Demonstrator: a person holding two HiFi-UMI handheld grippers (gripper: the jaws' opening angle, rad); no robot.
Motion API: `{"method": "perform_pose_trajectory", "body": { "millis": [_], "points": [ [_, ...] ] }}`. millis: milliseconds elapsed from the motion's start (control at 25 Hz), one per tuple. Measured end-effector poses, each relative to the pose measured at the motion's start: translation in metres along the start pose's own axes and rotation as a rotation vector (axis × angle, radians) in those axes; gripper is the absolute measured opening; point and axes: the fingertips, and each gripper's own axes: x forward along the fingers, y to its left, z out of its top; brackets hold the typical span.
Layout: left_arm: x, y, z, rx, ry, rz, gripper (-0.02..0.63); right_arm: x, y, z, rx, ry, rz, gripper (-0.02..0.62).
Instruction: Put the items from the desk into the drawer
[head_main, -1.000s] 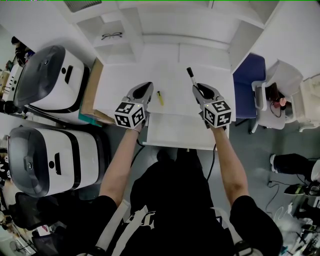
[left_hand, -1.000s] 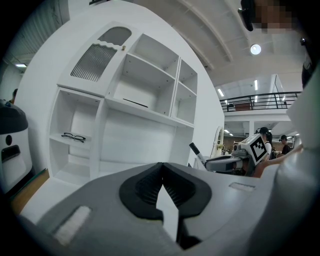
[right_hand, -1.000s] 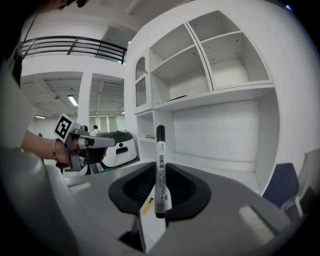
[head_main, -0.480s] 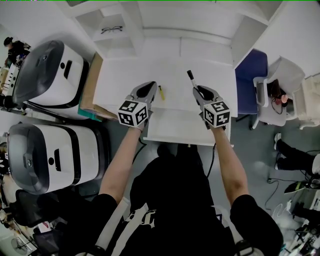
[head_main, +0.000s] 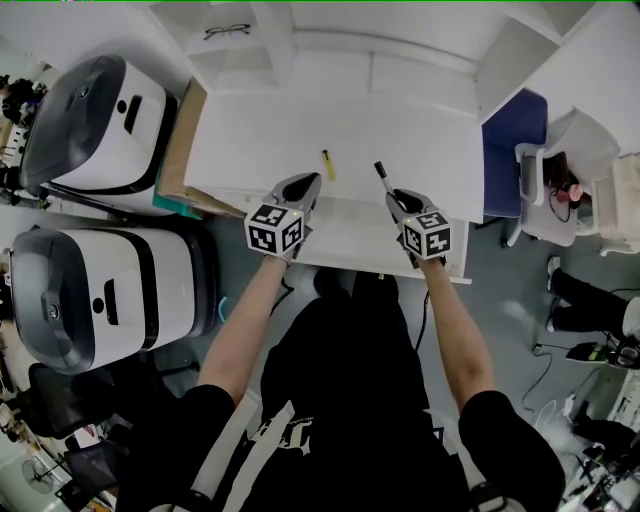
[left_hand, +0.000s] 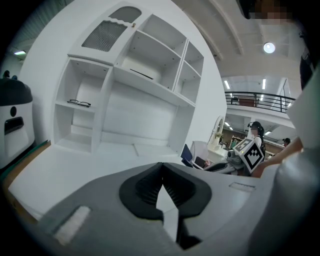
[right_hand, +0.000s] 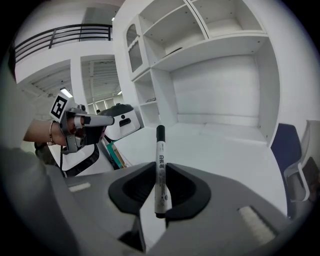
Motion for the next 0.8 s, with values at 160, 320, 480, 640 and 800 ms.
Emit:
{"method": "perform_pose_trajectory", "body": {
  "millis": [160,320,480,640,800],
  "points": [
    [0.0,-0.004,-0.027,-0.015,0.032,-0.016,0.0,0.009,0.0,-0.039,0.026,0.072,0.008,0.069],
    [0.001,-0.01,-0.053,-0.018,0.068,-0.045,0.0,0.015,0.001,-0.074,0.045,0.141,0.013,0.069],
    [0.007,-0.015,-0.077,-0.014,0.119,-0.071,0.0,0.022,0.005,-0.103,0.054,0.197,0.028,0.069],
    [0.014,-0.015,-0.095,-0.02,0.159,-0.077,0.0,0.03,0.011,-0.122,0.048,0.239,0.046,0.069],
    [0.018,-0.015,-0.111,-0.02,0.195,-0.085,0.0,0.038,0.016,-0.138,0.033,0.276,0.06,0.069]
  ]
}}
